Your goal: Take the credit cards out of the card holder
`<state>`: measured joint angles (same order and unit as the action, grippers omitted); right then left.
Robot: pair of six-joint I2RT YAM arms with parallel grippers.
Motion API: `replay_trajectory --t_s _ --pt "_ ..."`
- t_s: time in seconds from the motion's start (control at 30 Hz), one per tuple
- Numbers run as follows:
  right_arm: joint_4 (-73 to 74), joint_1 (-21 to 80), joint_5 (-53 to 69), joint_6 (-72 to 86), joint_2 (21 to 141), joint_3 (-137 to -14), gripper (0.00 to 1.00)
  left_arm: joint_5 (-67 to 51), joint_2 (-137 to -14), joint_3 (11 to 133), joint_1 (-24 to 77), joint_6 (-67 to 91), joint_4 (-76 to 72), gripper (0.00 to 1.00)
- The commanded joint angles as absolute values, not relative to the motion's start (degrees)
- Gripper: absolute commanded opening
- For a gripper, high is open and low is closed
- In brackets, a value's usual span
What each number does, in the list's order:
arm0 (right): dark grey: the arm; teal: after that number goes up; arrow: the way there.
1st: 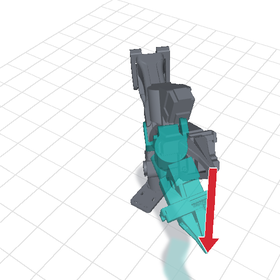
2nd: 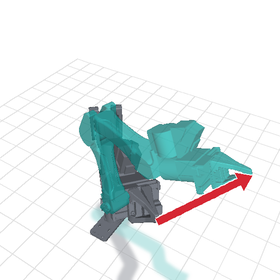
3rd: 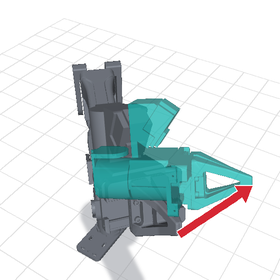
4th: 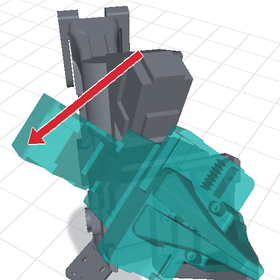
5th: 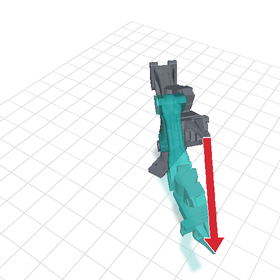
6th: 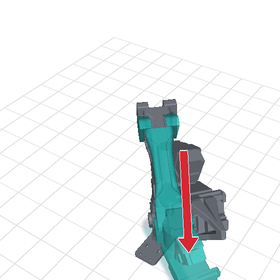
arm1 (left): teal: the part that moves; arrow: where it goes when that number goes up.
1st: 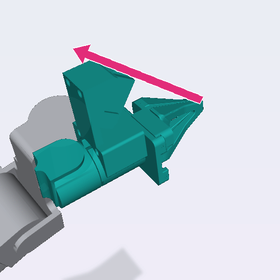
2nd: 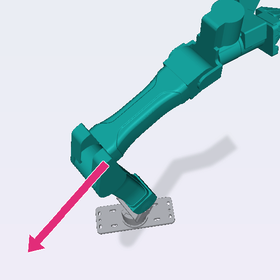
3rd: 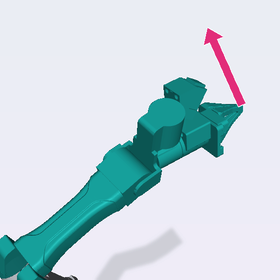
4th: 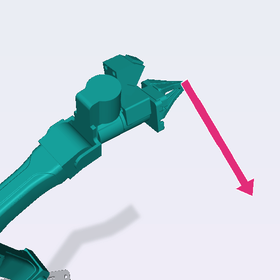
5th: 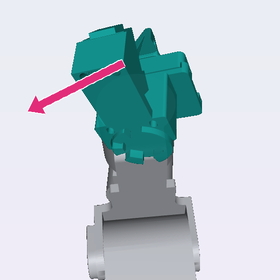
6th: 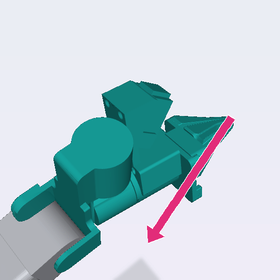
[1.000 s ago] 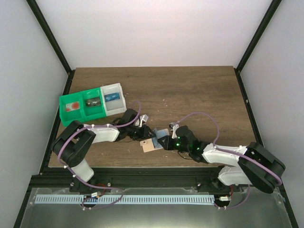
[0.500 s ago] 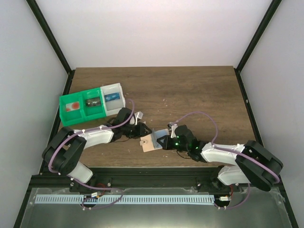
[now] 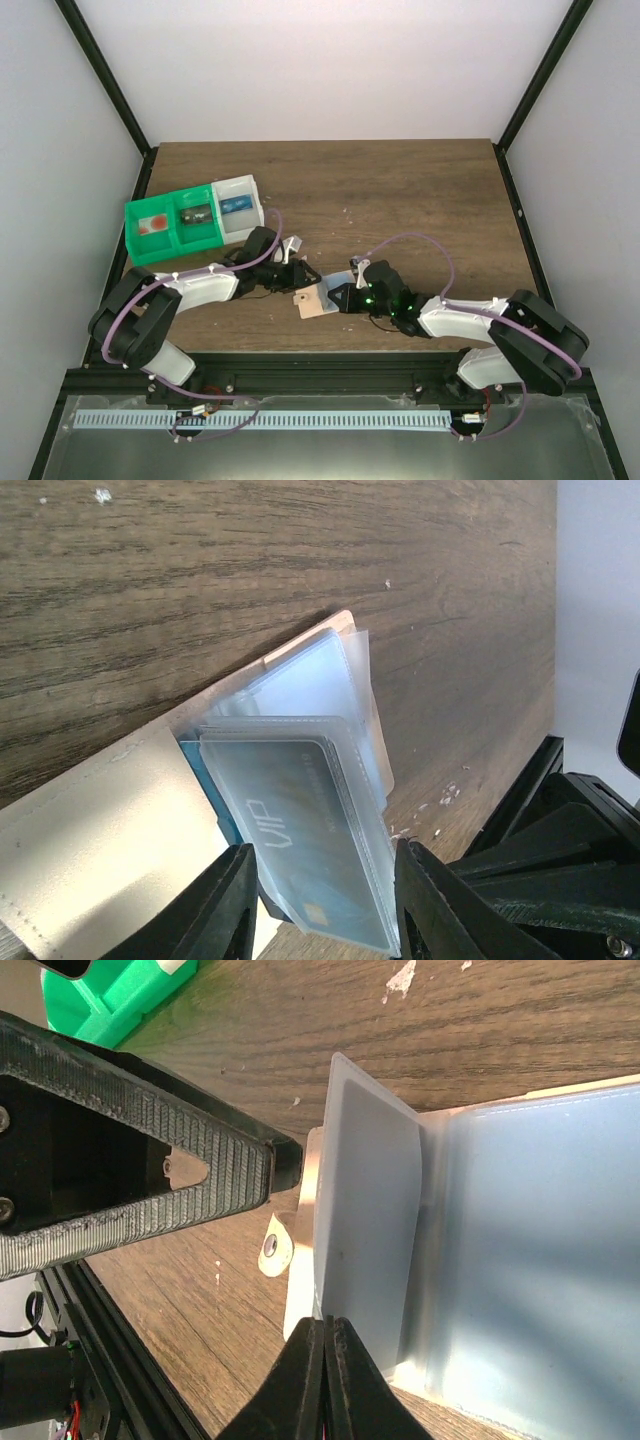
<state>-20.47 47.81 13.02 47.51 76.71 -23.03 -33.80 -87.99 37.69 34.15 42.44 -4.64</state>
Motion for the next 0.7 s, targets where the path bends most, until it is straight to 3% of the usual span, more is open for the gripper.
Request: replay_trajectory --t_s 0.0,0.67 --pt "-19.02 47.75 12.02 47.63 77.18 -24.92 0.02 -35.09 -88.08 37.68 34.01 41.11 -4.94 0.41" --pt "-19.40 47.72 13.16 47.88 78.49 -25.01 0.01 -40.53 -90.34 37.80 34.01 39.87 -5.73 0.45"
